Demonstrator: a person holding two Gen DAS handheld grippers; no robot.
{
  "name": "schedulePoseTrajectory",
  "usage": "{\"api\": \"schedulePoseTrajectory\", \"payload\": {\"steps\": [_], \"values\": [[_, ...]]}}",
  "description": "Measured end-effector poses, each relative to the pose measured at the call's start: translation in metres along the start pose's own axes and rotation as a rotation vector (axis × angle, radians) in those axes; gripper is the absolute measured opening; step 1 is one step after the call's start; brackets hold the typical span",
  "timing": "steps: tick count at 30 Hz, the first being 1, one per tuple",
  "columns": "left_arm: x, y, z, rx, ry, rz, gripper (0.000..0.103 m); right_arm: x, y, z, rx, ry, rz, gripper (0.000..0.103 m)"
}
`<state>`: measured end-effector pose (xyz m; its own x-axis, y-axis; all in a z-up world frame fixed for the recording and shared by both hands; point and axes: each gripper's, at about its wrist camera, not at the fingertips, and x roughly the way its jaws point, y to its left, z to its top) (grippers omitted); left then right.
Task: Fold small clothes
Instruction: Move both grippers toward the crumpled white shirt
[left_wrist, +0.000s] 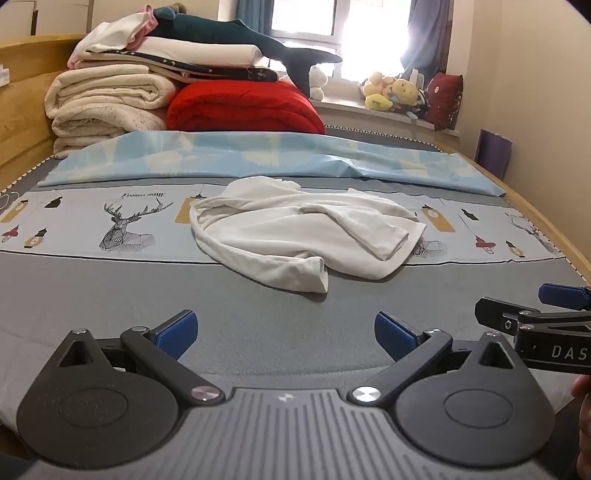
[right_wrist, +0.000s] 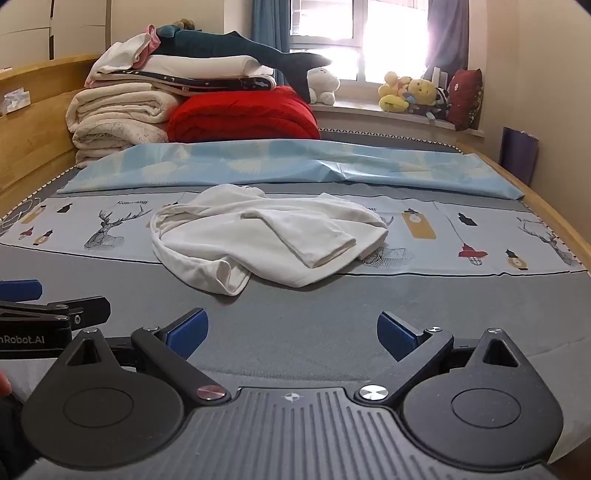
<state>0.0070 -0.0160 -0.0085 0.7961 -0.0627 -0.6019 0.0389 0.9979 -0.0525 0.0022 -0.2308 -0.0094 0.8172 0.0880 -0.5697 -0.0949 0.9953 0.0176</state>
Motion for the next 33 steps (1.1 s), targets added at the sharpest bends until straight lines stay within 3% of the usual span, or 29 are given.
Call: {"api": "schedulePoseTrajectory", "payload": {"steps": [26,31,33], "values": [[0.001,0.001,0.001,0.000,0.008,0.004,0.102,-0.003,-0.001,0.001,0.002,-0.004,-0.001,0.098],[0.000,0.001,0.000,0.006,-0.004,0.009,0.101,-0.013,-0.016,0.012,0.053,-0.093,-0.019,0.090],[0.000,-0.002,-0.002,0.022,-0.008,0.015,0.090,-0.016,-0.028,0.025,0.050,-0.150,-0.015,0.089]]}}
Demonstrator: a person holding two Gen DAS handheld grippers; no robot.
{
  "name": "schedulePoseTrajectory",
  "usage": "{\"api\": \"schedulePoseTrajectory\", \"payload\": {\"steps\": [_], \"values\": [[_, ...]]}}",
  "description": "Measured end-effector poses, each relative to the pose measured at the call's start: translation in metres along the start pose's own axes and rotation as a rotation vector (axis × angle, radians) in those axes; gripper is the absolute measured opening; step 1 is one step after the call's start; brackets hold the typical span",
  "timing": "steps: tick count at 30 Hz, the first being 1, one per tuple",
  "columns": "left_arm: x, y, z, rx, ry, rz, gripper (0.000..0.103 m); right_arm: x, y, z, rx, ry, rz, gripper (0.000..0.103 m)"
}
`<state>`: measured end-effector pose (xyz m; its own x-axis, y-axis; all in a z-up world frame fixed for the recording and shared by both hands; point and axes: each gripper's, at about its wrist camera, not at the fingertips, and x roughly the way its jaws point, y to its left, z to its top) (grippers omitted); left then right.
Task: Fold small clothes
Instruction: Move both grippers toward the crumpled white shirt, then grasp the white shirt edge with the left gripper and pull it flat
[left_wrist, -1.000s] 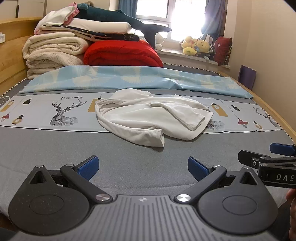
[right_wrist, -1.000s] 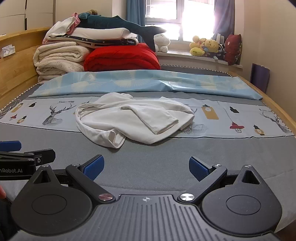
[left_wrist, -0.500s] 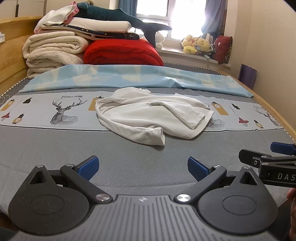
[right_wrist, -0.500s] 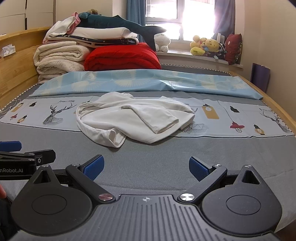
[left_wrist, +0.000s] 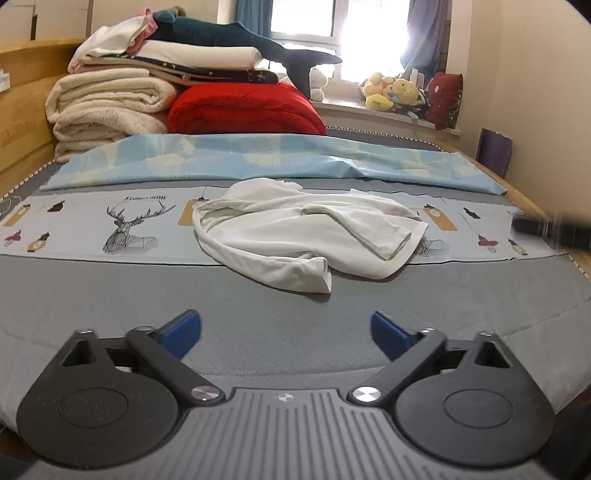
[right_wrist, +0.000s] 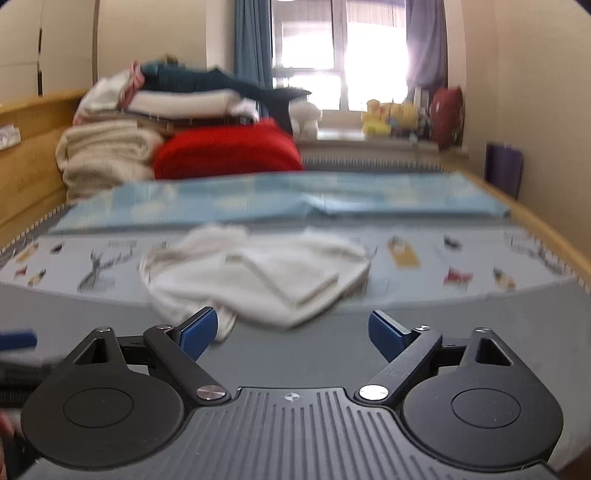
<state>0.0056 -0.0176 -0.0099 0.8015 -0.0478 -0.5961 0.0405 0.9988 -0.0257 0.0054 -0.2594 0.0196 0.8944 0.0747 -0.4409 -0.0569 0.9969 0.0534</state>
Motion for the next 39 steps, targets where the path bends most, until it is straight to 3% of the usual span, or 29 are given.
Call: {"api": "schedulePoseTrajectory", "payload": {"steps": [1,2,5,6,9,16,20,23,24,29,31,33,36,38,39], "values": [[0.001,-0.001,0.000,0.009,0.003,-0.002,0.084,-0.001,-0.005,0.006,-0.003,-0.046,0.007,0.089],[0.002,-0.003,0.000,0.015,0.010,-0.005,0.071,0.000,-0.010,0.012,-0.002,-0.083,0.013,0.089],[0.006,-0.003,0.002,0.007,0.025,-0.034,0.047,0.015,-0.026,0.017,0.001,-0.094,-0.008,0.084],[0.008,-0.001,0.006,-0.001,0.032,-0.049,0.045,0.023,-0.031,0.014,0.012,-0.065,-0.024,0.077],[0.027,0.007,0.026,-0.036,0.067,-0.105,0.045,0.043,-0.045,0.005,0.127,0.055,-0.028,0.060],[0.120,0.023,0.076,-0.145,0.159,-0.133,0.045,0.060,-0.049,0.006,0.109,0.096,-0.014,0.060],[0.176,0.031,0.075,-0.305,0.249,-0.117,0.053,0.063,-0.052,0.006,0.111,0.107,-0.018,0.065],[0.211,0.038,0.071,-0.508,0.312,-0.162,0.075,0.062,-0.058,0.005,0.105,0.116,-0.024,0.066],[0.221,0.037,0.070,-0.547,0.332,-0.161,0.077,0.063,-0.059,0.006,0.097,0.119,-0.025,0.066],[0.260,0.035,0.063,-0.630,0.381,-0.082,0.075,0.070,-0.066,0.007,0.090,0.145,-0.023,0.066],[0.267,0.035,0.063,-0.607,0.381,-0.043,0.063,0.073,-0.070,0.007,0.099,0.160,-0.030,0.066],[0.274,0.035,0.060,-0.564,0.424,-0.032,0.010,0.075,-0.073,0.007,0.106,0.172,-0.034,0.066],[0.266,0.035,0.059,-0.500,0.450,-0.026,0.005,0.074,-0.075,0.008,0.103,0.161,-0.048,0.066],[0.252,0.036,0.063,-0.418,0.443,-0.041,0.004,0.073,-0.078,0.009,0.107,0.153,-0.076,0.060],[0.242,0.037,0.064,-0.375,0.440,-0.055,0.004,0.073,-0.080,0.008,0.116,0.152,-0.085,0.052]]}}
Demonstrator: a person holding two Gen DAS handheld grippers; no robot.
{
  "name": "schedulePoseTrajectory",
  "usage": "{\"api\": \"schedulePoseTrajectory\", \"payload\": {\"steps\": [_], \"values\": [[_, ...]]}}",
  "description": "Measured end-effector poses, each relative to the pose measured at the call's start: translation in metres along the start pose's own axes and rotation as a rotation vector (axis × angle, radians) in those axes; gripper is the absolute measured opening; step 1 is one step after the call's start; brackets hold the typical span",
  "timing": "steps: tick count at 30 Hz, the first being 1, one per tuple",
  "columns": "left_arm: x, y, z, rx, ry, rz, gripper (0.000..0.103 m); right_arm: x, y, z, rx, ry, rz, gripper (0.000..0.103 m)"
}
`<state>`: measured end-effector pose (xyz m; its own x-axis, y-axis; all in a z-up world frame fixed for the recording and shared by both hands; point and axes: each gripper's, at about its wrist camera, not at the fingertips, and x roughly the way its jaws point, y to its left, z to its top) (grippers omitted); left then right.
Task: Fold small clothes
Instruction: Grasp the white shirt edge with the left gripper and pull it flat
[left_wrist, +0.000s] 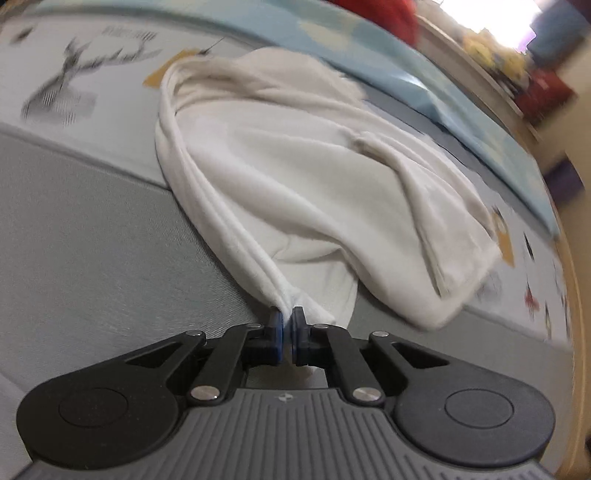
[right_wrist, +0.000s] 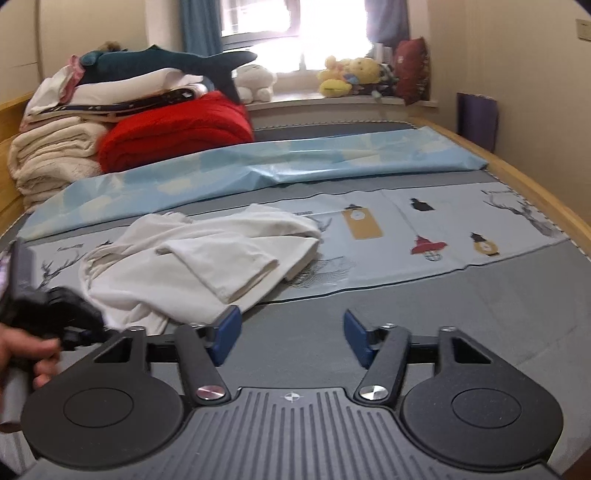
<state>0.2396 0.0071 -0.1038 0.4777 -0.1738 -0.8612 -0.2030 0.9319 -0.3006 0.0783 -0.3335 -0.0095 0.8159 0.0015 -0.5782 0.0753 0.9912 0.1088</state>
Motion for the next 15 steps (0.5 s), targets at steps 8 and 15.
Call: {"api": "schedulePoseTrajectory", "payload": {"steps": [8,15], "values": [[-0.101,0.043,-0.040,0.388,0.070,-0.133,0.003,-0.003,-0.008,-0.004,0.091,-0.003,-0.032,0.036],[-0.120,0.170,-0.061,0.374,0.198,0.089,0.004,-0.004,0.005,-0.009,0.058,0.008,-0.025,0.036]]}}
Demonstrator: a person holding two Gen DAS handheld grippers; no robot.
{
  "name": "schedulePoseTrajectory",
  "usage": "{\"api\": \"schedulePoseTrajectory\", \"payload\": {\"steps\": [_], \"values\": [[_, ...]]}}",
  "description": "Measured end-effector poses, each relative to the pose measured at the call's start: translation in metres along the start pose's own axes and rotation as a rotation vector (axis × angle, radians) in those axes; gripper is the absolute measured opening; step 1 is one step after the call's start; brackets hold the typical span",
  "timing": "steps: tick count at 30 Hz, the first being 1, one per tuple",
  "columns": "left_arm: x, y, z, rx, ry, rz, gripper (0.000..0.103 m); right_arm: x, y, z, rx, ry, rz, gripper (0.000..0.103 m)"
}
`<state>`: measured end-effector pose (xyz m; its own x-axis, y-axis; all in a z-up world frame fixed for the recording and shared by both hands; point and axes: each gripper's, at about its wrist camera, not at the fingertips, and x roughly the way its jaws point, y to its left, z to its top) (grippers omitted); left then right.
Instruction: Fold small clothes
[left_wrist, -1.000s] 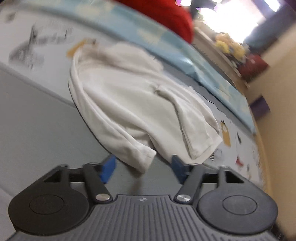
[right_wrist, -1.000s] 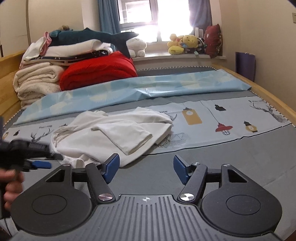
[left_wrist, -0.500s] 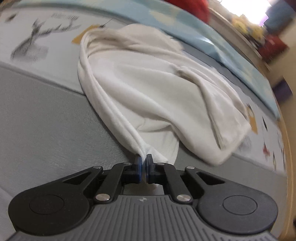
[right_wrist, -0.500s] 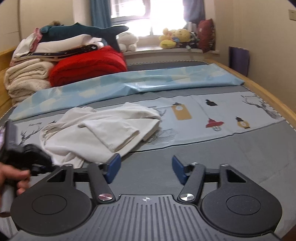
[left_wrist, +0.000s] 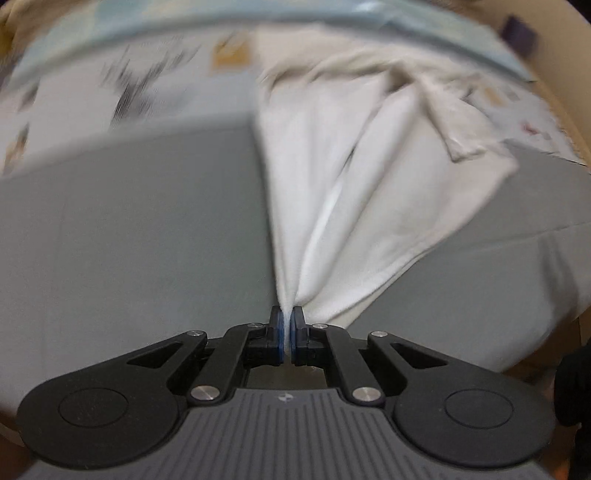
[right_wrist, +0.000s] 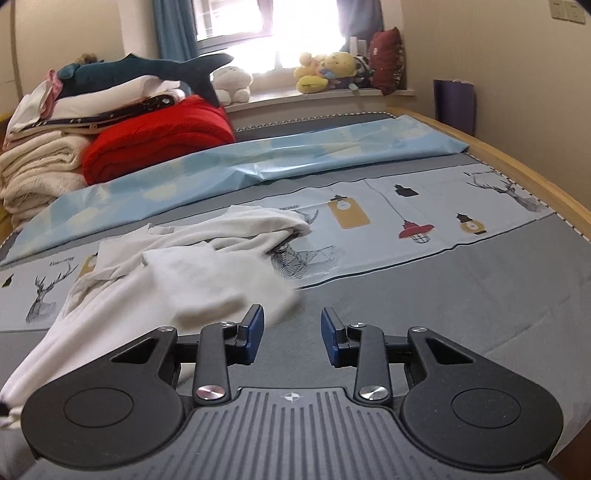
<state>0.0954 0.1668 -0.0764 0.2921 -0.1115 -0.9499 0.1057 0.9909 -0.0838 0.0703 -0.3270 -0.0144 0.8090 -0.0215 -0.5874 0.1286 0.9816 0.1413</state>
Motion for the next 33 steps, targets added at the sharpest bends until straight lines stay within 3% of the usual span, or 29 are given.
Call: {"api": "schedulePoseTrajectory", "payload": {"steps": [2,5,9,14,22,28,29,30,31,33], "values": [[0.001,0.012,-0.008,0.004,0.016,-0.007,0.005,0.004,0.004,-0.001,-0.019,0.010,-0.001,0.036],[-0.005,0.022,-0.009,-0.013,-0.022,-0.022,0.005,0.017,0.010,0.000,-0.030,0.048,0.005,0.036],[0.002,0.029,0.005,-0.098,-0.042,-0.065,0.018,0.047,0.021,0.000,-0.076,0.116,0.008,0.036],[0.025,0.017,0.018,-0.125,-0.019,-0.045,0.026,0.086,0.027,-0.002,-0.098,0.201,0.002,0.037],[0.056,0.021,0.032,-0.204,0.053,-0.002,0.026,0.164,0.023,-0.008,-0.051,0.326,-0.024,0.041],[0.071,0.012,0.044,-0.167,0.080,0.034,0.025,0.202,0.034,-0.017,-0.079,0.413,-0.006,0.044],[0.072,0.011,0.045,-0.163,0.080,0.040,0.021,0.204,0.038,-0.018,-0.102,0.407,-0.008,0.042],[0.072,0.010,0.047,-0.159,0.078,0.045,0.012,0.204,0.041,-0.018,-0.127,0.397,-0.010,0.030],[0.072,0.009,0.049,-0.156,0.071,0.046,0.009,0.203,0.043,-0.018,-0.150,0.390,-0.004,0.006],[0.068,0.005,0.052,-0.144,0.044,0.062,0.007,0.198,0.041,-0.016,-0.161,0.387,0.001,0.006]]}}
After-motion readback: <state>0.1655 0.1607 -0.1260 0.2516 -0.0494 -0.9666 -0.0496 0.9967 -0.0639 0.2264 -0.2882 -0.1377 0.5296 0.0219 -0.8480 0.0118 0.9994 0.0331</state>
